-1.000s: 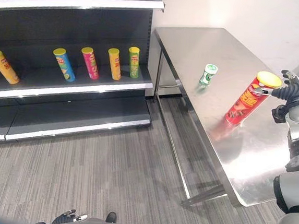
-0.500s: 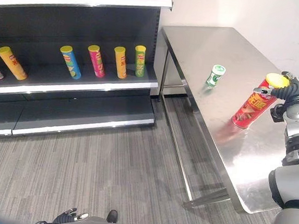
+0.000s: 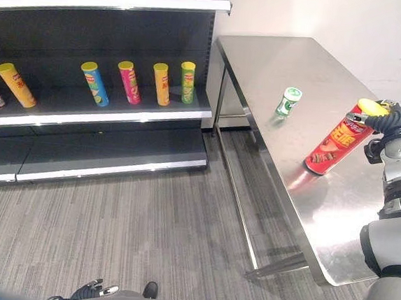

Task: Put the goods on the table back onto the shelves and tidy them up.

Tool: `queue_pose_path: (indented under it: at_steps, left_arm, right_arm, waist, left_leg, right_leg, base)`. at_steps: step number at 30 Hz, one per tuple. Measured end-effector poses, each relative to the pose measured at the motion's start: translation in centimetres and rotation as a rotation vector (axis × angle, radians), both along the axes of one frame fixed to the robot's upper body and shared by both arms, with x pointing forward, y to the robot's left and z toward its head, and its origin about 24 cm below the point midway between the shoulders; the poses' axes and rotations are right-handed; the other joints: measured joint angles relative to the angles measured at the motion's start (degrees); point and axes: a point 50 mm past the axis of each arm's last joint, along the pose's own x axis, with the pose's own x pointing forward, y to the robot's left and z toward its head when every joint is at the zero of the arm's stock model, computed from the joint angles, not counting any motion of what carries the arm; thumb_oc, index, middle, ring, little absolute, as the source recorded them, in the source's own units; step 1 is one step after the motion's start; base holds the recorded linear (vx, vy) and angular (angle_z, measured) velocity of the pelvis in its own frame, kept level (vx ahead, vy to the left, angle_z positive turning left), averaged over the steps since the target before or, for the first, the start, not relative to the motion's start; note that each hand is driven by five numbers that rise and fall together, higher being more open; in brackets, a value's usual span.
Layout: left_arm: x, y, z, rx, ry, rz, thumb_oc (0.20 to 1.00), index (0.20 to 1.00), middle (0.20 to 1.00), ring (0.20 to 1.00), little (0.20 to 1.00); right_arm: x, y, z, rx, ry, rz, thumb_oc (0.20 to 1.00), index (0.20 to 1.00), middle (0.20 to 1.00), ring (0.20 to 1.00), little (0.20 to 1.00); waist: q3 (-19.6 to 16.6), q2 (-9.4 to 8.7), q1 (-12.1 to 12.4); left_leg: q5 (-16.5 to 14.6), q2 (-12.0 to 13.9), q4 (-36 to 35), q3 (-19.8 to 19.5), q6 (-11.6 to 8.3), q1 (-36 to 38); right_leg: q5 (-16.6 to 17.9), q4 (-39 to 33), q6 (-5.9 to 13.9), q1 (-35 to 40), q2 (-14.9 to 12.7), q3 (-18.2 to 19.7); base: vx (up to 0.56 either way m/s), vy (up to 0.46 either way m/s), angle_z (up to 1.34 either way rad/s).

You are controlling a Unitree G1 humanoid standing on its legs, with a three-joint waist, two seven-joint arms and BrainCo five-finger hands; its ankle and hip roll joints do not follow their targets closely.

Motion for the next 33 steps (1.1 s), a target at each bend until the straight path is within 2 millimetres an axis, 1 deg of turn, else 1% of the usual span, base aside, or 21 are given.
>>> queue_pose_path:
  at_steps: [3,6,7,9,13,16,17,21,22,24,25,26,27,28,29,30,31,32,33]
  left_arm:
    - [0.0,0.0,0.0,0.001,0.001,0.001,1.0,1.0,1.0,1.0,1.0]
    - [-0.1,0.1,0.0,0.002,0.001,0.013,1.0,1.0,1.0,1.0,1.0]
    - [-0.3,0.2,0.0,0.003,0.004,0.018,1.0,1.0,1.0,1.0,1.0]
    - [-0.8,0.4,0.0,0.008,0.012,0.044,1.0,1.0,1.0,1.0,1.0]
    - [-0.9,0.6,0.0,0.01,0.011,0.066,1.0,1.0,1.0,1.0,1.0]
    - [-0.7,0.7,0.0,0.011,0.0,0.08,1.0,1.0,1.0,1.0,1.0]
    - [-0.9,0.7,0.0,0.011,0.003,0.083,1.0,1.0,1.0,1.0,1.0]
    - [-1.3,0.7,0.0,0.01,0.005,0.099,1.0,1.0,1.0,1.0,1.0]
    - [-2.0,0.8,0.0,0.009,0.012,0.122,1.0,1.0,1.0,1.0,1.0]
    - [-2.1,1.0,0.1,0.01,0.004,0.14,1.0,1.0,1.0,1.0,1.0]
    - [-2.0,1.1,0.1,0.011,0.002,0.146,1.0,1.0,1.0,1.0,1.0]
    - [-0.8,1.1,0.3,0.007,-0.035,0.165,1.0,1.0,1.0,1.0,1.0]
    - [-0.5,1.2,0.3,0.002,-0.046,0.183,1.0,1.0,1.0,1.0,1.0]
    - [0.1,1.2,0.5,-0.005,-0.069,0.205,1.0,1.0,1.0,1.0,1.0]
    - [0.1,1.3,0.5,0.002,-0.067,0.216,1.0,1.0,1.0,1.0,1.0]
    - [-0.3,1.5,0.4,0.009,-0.057,0.222,1.0,1.0,1.0,1.0,1.0]
    - [-0.7,1.9,0.4,0.021,-0.044,0.233,1.0,1.0,1.0,1.0,1.0]
    - [-0.7,1.9,0.4,0.023,-0.045,0.24,1.0,1.0,1.0,1.0,1.0]
    - [-0.8,1.9,0.4,0.023,-0.045,0.247,1.0,1.0,1.0,1.0,1.0]
  right_arm:
    - [0.0,0.0,0.0,0.004,-0.005,0.001,0.2,0.2,0.2,0.2,0.2]
    - [0.4,0.9,0.2,-0.005,-0.03,0.044,0.2,0.2,0.2,0.2,0.2]
    - [0.7,1.3,0.6,-0.007,-0.052,0.062,0.2,0.2,0.2,0.2,0.2]
    - [1.4,3.4,2.4,-0.007,-0.162,0.16,0.2,0.2,0.2,0.2,0.2]
    - [1.7,5.8,5.0,0.01,-0.324,0.282,0.2,0.2,0.2,0.2,0.2]
    - [1.1,7.0,6.1,0.022,-0.406,0.356,0.2,0.2,0.2,0.2,0.2]
    - [0.9,8.1,6.6,0.014,-0.436,0.41,0.2,0.2,0.2,0.2,0.2]
    - [0.6,9.5,7.1,-0.003,-0.469,0.481,0.2,0.2,0.2,0.2,0.2]
    - [0.2,10.8,7.6,-0.016,-0.502,0.543,0.2,0.2,0.2,0.2,0.2]
    - [-0.1,11.7,8.2,-0.035,-0.532,0.591,0.2,0.2,0.2,0.2,0.2]
    - [-0.3,11.8,8.4,-0.042,-0.543,0.598,0.2,0.2,0.2,0.2,0.2]
    - [-0.9,11.5,9.4,-0.088,-0.558,0.596,0.2,0.2,0.2,0.2,0.2]
    - [-1.1,11.5,9.9,-0.108,-0.569,0.595,0.2,0.2,0.2,0.2,0.2]
    - [-1.3,11.5,10.2,-0.121,-0.58,0.594,0.2,0.2,0.2,0.2,0.2]
    - [-1.4,11.7,10.4,-0.124,-0.588,0.603,0.2,0.2,0.2,0.2,0.2]
    - [-1.4,12.2,10.3,-0.116,-0.599,0.619,0.2,0.2,0.2,0.2,0.2]
    - [-1.6,13.4,10.6,-0.115,-0.624,0.667,0.2,0.2,0.2,0.2,0.2]
    - [-1.9,14.0,10.9,-0.125,-0.64,0.695,0.2,0.2,0.2,0.2,0.2]
    - [-2.0,14.3,11.0,-0.139,-0.648,0.713,0.2,0.2,0.2,0.2,0.2]
  waist:
    - [0.0,-0.06,-0.1]
    - [0.0,-0.09,-0.7]
    - [0.0,-0.08,-1.1]
    - [0.0,-0.09,-2.5]
    - [0.1,-0.11,-3.0]
    - [0.1,-0.15,-3.0]
    - [0.1,-0.12,-3.1]
    - [0.1,-0.08,-2.7]
    - [0.3,0.03,-2.4]
    - [0.9,-0.15,-2.5]
    - [1.2,0.07,-1.7]
    - [2.1,-0.13,-1.5]
    - [2.9,0.27,-0.6]
    - [3.6,0.21,-0.7]
    - [4.3,0.02,0.3]
    - [4.5,-0.46,0.7]
    - [5.4,-2.19,0.3]
    - [5.7,-2.29,-0.1]
    - [6.0,-2.49,-0.6]
  left_leg:
    - [0.0,0.0,0.0,0.1,0.0,0.0]
    - [0.0,0.1,0.0,0.3,0.01,0.1]
    - [0.0,0.1,0.0,0.3,0.01,0.1]
    - [0.0,0.1,0.0,0.6,0.02,0.3]
    - [0.0,0.2,0.0,1.4,0.01,0.9]
    - [0.0,0.4,0.0,1.7,0.01,1.0]
    - [0.0,0.5,0.0,1.8,0.01,1.2]
    - [0.0,0.7,0.0,1.7,-0.04,1.6]
    - [0.2,0.9,0.0,1.3,-0.36,1.5]
    - [0.3,1.1,0.3,0.6,-0.71,1.0]
    - [0.8,0.9,0.9,-0.4,-1.19,-0.1]
    - [1.8,1.0,1.6,-3.0,-2.91,-1.9]
    - [2.7,1.0,1.3,-3.8,-3.78,-2.7]
    - [3.1,1.2,1.3,-4.4,-4.3,-3.0]
    - [2.2,1.5,1.3,-3.8,-5.33,-3.5]
    - [1.9,1.8,1.6,-2.1,-5.66,-3.6]
    - [1.7,3.0,2.9,0.8,-6.09,-4.1]
    - [1.6,4.7,3.8,2.1,-6.48,-4.1]
    - [1.6,6.8,4.4,3.1,-6.53,-3.8]
  right_leg:
    - [0.0,0.0,-0.01,0.0,0.0,0.1]
    - [0.1,0.0,-0.08,-0.1,0.0,0.3]
    - [0.1,0.0,-0.08,-0.2,0.0,0.3]
    - [0.1,0.0,-0.11,-0.2,0.0,0.8]
    - [0.1,0.0,-0.19,0.0,0.1,1.6]
    - [0.2,0.0,-0.31,0.0,0.2,1.8]
    - [0.3,0.0,-0.37,0.2,0.3,1.8]
    - [0.2,0.0,-0.35,0.9,0.5,1.8]
    - [0.2,0.0,-0.33,0.9,1.1,1.7]
    - [0.1,-0.3,-0.26,0.6,1.0,1.6]
    - [0.1,0.0,-0.26,0.3,1.6,1.1]
    - [-0.1,-0.3,-0.47,-0.5,1.3,-0.4]
    - [0.0,0.0,-0.91,-0.5,1.4,-1.8]
    - [0.2,-0.4,-1.7,-0.7,1.3,-3.0]
    - [0.6,-0.3,-2.82,-0.9,1.3,-4.3]
    - [0.6,-0.3,-3.93,-1.4,0.6,-4.9]
    - [1.2,-0.3,-4.18,-2.1,-1.5,-5.0]
    - [2.3,0.0,-3.49,-2.5,-2.4,-5.1]
    - [2.3,0.0,-3.24,-2.5,-2.9,-5.1]
  base:
    - [0.0,0.0,0.0]
    - [-0.01,0.005,-0.03]
    - [-0.03,0.008,-0.04]
    - [-0.03,0.004,-0.08]
    - [-0.05,-0.015,-0.12]
    - [-0.05,-0.037,-0.03]
    - [-0.06,-0.053,-0.01]
    - [-0.08,-0.071,0.01]
    - [-0.2,-0.084,0.04]
    - [-0.21,-0.051,0.1]
    - [-0.21,0.032,0.44]
    - [-0.15,0.032,0.65]
    - [-0.2,0.081,0.76]
    - [-0.1,0.118,0.62]
    - [-0.15,0.207,0.39]
    - [-0.1,0.23,0.25]
    - [-0.06,0.282,0.1]
    - [-0.02,0.305,0.17]
    - [-0.01,0.231,0.17]
